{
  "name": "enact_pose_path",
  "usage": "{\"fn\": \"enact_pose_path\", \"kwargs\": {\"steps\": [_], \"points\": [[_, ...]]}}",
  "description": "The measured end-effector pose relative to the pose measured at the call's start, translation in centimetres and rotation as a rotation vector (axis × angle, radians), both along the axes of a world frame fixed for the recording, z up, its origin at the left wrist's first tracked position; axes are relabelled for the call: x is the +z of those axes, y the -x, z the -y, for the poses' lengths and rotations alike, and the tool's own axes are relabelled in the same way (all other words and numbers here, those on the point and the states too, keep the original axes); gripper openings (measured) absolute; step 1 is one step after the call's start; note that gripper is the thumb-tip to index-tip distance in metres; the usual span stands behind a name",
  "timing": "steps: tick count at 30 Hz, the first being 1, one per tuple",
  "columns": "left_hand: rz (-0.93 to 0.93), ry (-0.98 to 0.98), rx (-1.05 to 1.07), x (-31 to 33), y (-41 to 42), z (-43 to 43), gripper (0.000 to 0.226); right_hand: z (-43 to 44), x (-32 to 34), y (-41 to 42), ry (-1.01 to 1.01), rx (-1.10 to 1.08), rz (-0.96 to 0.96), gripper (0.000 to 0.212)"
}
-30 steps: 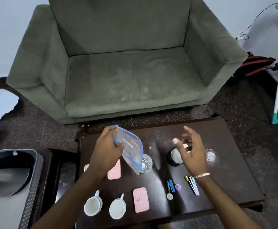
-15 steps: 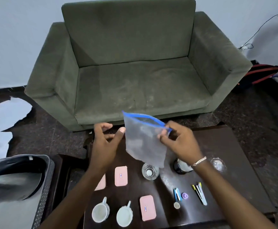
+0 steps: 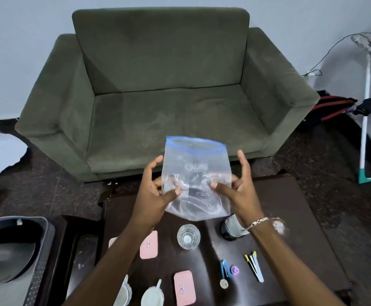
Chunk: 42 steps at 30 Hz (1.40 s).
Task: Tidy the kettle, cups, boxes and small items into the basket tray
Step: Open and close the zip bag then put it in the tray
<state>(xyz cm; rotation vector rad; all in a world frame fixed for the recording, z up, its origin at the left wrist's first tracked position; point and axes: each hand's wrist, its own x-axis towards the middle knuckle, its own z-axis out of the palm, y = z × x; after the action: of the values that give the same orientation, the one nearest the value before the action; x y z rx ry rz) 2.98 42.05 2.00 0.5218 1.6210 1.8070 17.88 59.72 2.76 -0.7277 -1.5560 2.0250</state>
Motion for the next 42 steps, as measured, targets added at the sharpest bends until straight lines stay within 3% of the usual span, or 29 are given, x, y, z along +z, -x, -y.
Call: {"fn": "enact_pose_path", "kwargs": {"steps": [2,4,8,11,16,24,31,34,37,39,42], "points": [[-0.007,0.0,-0.052,-0.6,-0.1,0.3,0.102,0.1,-1.0,-0.6,-0.006,-0.011,-0.008,0.11],[0.0,0.0,-0.122,-0.9,0.1,0.6,0.099,-0.2,-1.2,-1.0,-0.002,0.022,0.001,0.104],[0.013,0.03,-0.02,-0.7,0.1,0.4,0.058,-0.9,-1.2,-1.3,-0.063,0.104,0.031,0.086],[0.08,0.02,0.061,-0.8,0.5,-0.1,0.045,-1.3,-1.0,-1.1,-0.089,0.146,0.044,0.075],[-0.06,0.132,-0.02,-1.2,0.3,-0.7,0.047,-1.5,-1.4,-1.0,-0.092,0.108,0.094,0.059],[-0.297,0.335,0.071,-1.5,-0.3,-0.6,0.054,-1.6,-3.0,-0.8,-0.289,-0.034,0.3,0.047],[-0.518,0.395,0.075,-1.4,0.1,0.1,0.012,-2.0,-3.3,-0.9,-0.466,-0.021,0.398,0.019],[-0.416,0.309,0.045,-1.3,0.4,0.4,0.016,-2.1,-3.1,-1.1,-0.346,-0.038,0.342,0.01],[-0.293,0.203,0.062,-0.6,-0.3,0.5,0.032,-1.7,-3.0,-1.1,-0.084,0.003,0.203,0.024],[-0.259,0.143,0.03,-0.1,-0.8,0.4,0.04,-1.4,-3.2,-0.8,-0.053,-0.006,0.171,0.025],[-0.358,0.178,-0.153,0.0,-1.0,0.2,0.022,-1.0,-3.4,-0.4,-0.098,-0.039,0.195,0.033]]}}
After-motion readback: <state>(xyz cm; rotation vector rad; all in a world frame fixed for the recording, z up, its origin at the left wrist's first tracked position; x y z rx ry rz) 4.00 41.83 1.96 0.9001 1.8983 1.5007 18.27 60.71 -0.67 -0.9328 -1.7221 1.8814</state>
